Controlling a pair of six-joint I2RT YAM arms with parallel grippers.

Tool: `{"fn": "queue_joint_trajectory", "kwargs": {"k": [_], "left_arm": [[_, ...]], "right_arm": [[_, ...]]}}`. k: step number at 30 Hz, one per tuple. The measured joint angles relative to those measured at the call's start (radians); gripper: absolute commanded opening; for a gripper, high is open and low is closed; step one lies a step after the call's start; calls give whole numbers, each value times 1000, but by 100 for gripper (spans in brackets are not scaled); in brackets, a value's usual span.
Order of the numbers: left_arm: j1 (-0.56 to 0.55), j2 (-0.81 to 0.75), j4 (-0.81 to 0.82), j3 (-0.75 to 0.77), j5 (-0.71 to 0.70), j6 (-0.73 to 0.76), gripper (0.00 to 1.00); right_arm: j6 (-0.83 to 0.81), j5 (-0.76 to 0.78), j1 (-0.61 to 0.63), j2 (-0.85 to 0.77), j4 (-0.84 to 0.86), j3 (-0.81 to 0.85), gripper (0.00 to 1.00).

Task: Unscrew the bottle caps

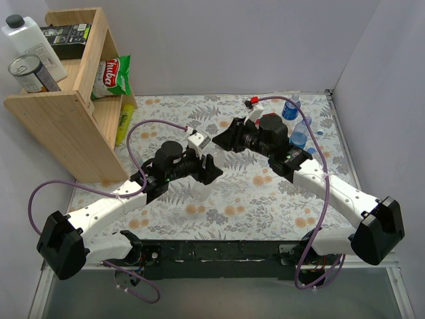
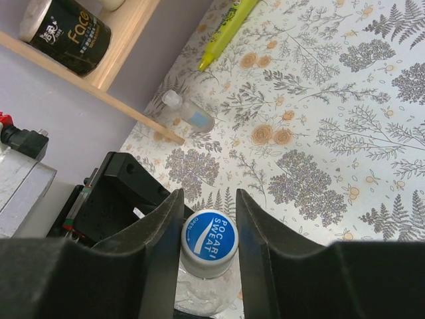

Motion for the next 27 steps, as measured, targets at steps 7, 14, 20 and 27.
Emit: {"fn": "queue_joint_trajectory", "kwargs": {"k": [7, 14, 20, 27], "left_arm": [[15, -1, 20, 0, 64, -22, 32], [80, -3, 136, -8, 338, -69, 32], [116, 0, 270, -29, 598, -150, 32], [129, 16, 337, -50, 669, -198, 31]], "right_arm": [[-63, -59, -14, -21, 35, -17, 9], [-130, -354, -99, -93, 116, -50, 9], [-177, -623, -131, -124, 193, -50, 13], [-227, -675, -141, -139, 154, -47, 62]]}}
